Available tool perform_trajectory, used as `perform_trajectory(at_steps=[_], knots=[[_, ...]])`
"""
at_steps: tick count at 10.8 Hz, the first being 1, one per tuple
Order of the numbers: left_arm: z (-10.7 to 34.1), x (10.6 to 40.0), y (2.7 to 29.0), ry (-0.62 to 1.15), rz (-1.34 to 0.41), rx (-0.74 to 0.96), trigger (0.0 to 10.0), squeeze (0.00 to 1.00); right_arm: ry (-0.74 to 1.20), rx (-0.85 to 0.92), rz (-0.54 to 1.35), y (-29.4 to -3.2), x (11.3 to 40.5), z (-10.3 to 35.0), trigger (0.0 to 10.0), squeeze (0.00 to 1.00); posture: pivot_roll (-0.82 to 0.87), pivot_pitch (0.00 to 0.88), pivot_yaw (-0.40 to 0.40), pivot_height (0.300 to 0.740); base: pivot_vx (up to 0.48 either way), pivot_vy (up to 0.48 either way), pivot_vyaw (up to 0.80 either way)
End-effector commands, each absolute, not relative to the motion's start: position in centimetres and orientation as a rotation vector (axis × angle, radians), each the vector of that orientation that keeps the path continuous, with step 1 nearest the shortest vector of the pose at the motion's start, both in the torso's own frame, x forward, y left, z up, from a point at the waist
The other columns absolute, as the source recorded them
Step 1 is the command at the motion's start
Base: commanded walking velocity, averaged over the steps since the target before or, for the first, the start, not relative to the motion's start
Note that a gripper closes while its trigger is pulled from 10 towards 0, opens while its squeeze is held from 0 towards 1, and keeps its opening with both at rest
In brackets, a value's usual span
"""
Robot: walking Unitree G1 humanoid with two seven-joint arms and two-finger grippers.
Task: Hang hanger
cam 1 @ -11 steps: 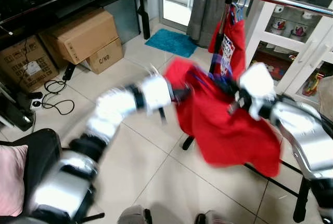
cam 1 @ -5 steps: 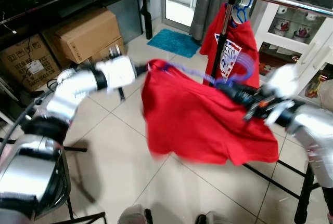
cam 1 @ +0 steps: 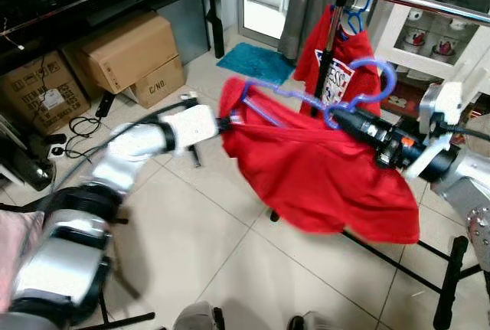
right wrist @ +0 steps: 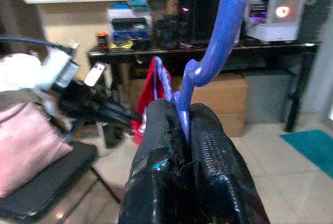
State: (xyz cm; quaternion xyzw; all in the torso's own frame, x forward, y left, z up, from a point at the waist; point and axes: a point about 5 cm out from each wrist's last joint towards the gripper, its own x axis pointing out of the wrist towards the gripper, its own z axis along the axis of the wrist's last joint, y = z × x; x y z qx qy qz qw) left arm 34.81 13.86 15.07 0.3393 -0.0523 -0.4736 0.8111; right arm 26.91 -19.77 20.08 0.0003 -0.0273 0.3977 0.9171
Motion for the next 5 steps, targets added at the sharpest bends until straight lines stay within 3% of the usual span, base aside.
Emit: perform_trajectory(at_steps=[1, 3, 4, 5], knots=[[15.7, 34.8, 13.0, -0.160, -1.023, 0.686, 0.0, 0.00, -0.073, -0.067, 0.811, -19.3, 27.2, 20.6, 0.0, 0.00, -0.06, 0.000, 0.059, 0.740, 0.000, 0.000, 0.00], [20.8, 36.1, 11.9, -0.382, -0.895, 0.556, 0.0, 0.00, 0.088, -0.359, 0.806, -18.7, 27.3, 17.1, 0.0, 0.00, -0.07, 0.000, 0.058, 0.740, 0.000, 0.000, 0.00], [23.5, 36.6, 12.0, -0.454, -0.868, 0.570, 0.0, 0.00, 0.142, -0.434, 0.835, -18.4, 27.0, 15.7, 0.0, 0.00, -0.07, 0.000, 0.058, 0.740, 0.000, 0.000, 0.00], [24.9, 36.8, 13.0, -0.458, -0.879, 0.703, 0.0, 0.00, 0.172, -0.473, 0.845, -18.3, 26.7, 14.9, 0.0, 0.00, -0.06, 0.000, 0.056, 0.740, 0.000, 0.000, 0.00]])
